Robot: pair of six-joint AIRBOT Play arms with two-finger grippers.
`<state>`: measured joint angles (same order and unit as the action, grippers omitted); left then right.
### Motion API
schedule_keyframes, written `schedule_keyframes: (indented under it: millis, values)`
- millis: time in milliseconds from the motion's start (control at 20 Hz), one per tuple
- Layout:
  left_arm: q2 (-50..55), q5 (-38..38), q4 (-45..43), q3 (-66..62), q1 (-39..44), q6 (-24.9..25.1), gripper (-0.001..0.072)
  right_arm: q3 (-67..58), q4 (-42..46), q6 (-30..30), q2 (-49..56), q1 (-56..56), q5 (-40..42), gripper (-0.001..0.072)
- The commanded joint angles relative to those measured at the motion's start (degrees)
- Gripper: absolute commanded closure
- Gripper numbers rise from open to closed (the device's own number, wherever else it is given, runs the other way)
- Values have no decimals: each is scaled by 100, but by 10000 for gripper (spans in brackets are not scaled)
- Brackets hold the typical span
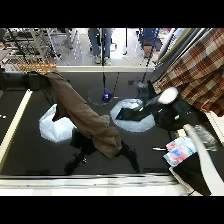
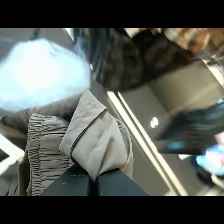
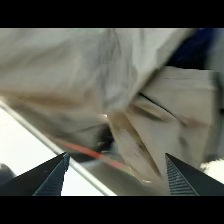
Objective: Fold the clothes and pants, and hang the long-sleeved shirts on hangers.
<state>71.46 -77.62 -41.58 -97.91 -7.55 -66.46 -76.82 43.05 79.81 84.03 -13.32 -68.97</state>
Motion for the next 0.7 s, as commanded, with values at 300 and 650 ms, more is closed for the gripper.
schedule_keyframes:
  millis: [300,650]
  values:
    - [-33,-671,13,-7,-7,0,699,-192,-3123,-291,2389,-719,1285,681]
    - [-1119,-730,494,-11,-271,0,699,-1419,1051,-79,-588,-756,-557,701]
